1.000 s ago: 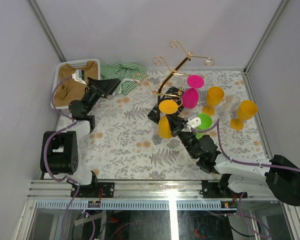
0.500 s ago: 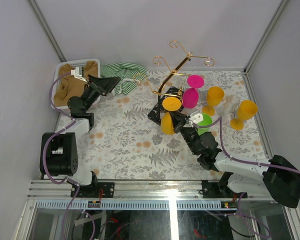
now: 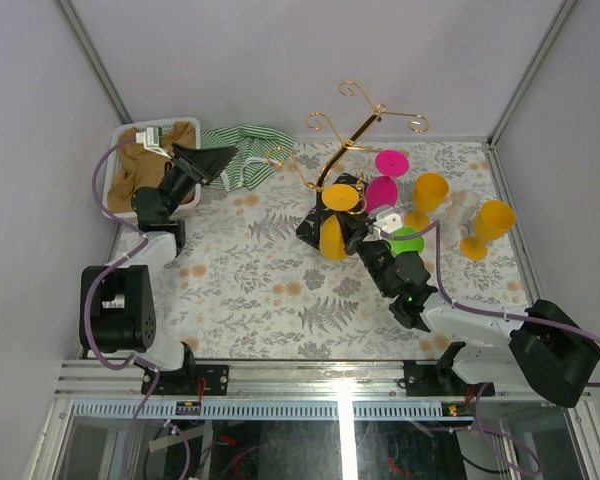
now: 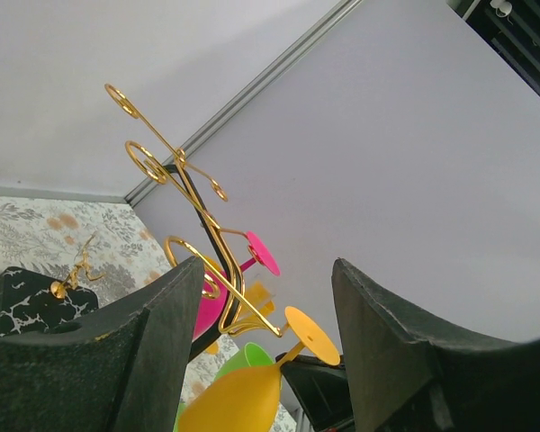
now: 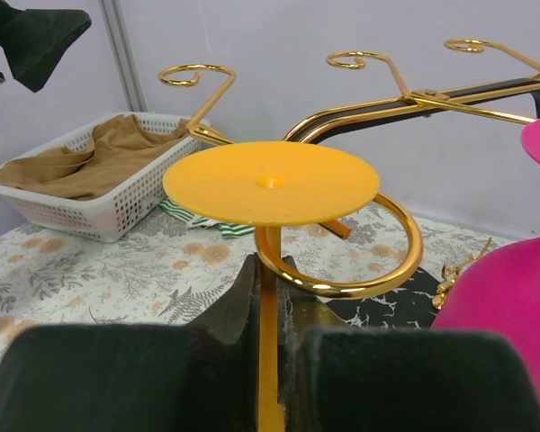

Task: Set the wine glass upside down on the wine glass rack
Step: Turn the wine glass upside down at the wine rack.

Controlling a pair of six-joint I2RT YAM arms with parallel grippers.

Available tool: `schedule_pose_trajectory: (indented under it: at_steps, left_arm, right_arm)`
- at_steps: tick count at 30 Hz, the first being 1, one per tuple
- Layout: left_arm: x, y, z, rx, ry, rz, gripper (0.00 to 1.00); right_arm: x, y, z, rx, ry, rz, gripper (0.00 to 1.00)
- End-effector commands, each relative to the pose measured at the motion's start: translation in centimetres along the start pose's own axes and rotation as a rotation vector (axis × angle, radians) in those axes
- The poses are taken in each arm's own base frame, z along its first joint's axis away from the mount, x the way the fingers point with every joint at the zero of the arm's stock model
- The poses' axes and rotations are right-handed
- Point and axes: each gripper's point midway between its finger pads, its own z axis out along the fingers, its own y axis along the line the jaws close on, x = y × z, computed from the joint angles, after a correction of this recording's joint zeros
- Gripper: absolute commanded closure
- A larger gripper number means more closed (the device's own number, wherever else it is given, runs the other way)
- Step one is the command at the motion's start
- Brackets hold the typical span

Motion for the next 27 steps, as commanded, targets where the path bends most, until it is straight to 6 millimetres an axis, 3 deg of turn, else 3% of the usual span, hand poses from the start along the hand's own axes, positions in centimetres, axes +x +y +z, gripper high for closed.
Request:
schedule_pose_trajectory:
  at_steps: [1, 14, 22, 27]
  left_arm:
    - [-0.9, -0.8, 0.5, 0.034, 0.003, 0.059, 0.41]
    - [-1.3, 0.0, 1.0, 0.043, 0.005, 0.049, 0.41]
    - [-1.2, 0.3, 1.1, 0.014, 0.022, 0.100, 0.41]
    - [-1.2, 0.4, 1.1, -0.012, 0.033, 0.133, 0.41]
  right_arm:
    - [-3.4, -1.7, 1.1, 0.082, -0.105, 0.032, 1.00]
    - [-3.3, -4.3, -0.1, 0.199, -0.092, -0.005, 1.00]
    - [-3.1, -4.8, -1.3, 0.206, -0.083, -0.032, 1.00]
    - [-3.0, -4.1, -1.5, 0.157, -0.054, -0.036, 1.00]
